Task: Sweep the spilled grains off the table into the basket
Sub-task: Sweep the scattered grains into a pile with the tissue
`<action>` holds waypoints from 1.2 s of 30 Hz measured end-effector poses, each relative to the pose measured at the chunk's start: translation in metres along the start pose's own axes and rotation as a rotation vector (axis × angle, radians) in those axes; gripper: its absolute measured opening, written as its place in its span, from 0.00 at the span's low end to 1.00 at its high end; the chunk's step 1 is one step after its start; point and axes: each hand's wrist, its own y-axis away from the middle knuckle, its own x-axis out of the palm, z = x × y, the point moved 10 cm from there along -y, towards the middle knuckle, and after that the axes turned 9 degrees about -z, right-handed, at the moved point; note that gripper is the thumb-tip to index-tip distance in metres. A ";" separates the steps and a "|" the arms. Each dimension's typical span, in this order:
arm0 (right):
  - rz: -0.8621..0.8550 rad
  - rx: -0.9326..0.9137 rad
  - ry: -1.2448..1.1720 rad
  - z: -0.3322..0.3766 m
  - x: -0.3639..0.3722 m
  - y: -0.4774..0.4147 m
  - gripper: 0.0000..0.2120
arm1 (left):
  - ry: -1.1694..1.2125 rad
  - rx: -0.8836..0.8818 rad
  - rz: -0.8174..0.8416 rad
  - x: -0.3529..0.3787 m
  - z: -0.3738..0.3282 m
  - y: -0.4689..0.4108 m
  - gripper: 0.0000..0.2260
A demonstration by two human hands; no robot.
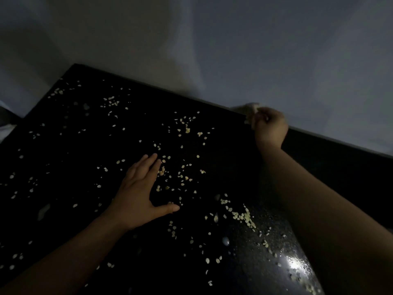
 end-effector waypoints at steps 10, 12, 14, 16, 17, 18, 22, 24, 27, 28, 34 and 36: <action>0.465 -0.496 -0.103 0.064 0.041 0.121 0.06 | 0.029 0.046 0.021 -0.003 -0.001 -0.001 0.54; 0.604 -0.451 -0.105 0.057 0.027 0.152 0.07 | 0.055 0.050 0.032 -0.006 0.002 0.000 0.52; 0.721 -0.317 -0.170 0.052 0.013 0.167 0.08 | 0.075 0.054 0.048 -0.008 0.004 0.000 0.52; 0.699 -0.128 -0.244 0.049 0.008 0.155 0.09 | 0.086 0.062 0.048 -0.010 0.006 0.000 0.52; 0.601 -0.073 -0.255 0.051 0.005 0.139 0.08 | 0.089 0.062 0.044 -0.010 0.006 0.000 0.52; 0.480 -0.067 -0.242 0.055 0.004 0.118 0.08 | 0.094 0.063 0.041 -0.010 0.006 0.001 0.51; 0.193 0.040 -0.228 0.060 0.032 0.053 0.06 | 0.091 0.073 0.028 -0.009 0.005 0.000 0.50; 0.153 0.072 -0.179 0.052 0.055 0.042 0.08 | 0.102 0.069 0.015 -0.010 0.007 0.000 0.49; 0.243 -0.104 -0.075 0.060 0.076 0.061 0.05 | 0.172 0.041 -0.019 -0.016 0.011 -0.002 0.47; 0.311 -0.176 -0.088 0.064 0.079 0.076 0.03 | 0.209 0.010 -0.051 -0.020 0.014 -0.002 0.45; 0.646 -0.273 -0.147 0.060 0.036 0.174 0.07 | 0.194 -0.056 -0.189 -0.044 0.032 0.000 0.38; 0.672 -0.117 -0.225 0.057 0.021 0.180 0.07 | 0.156 -0.030 -0.148 -0.045 0.036 -0.001 0.40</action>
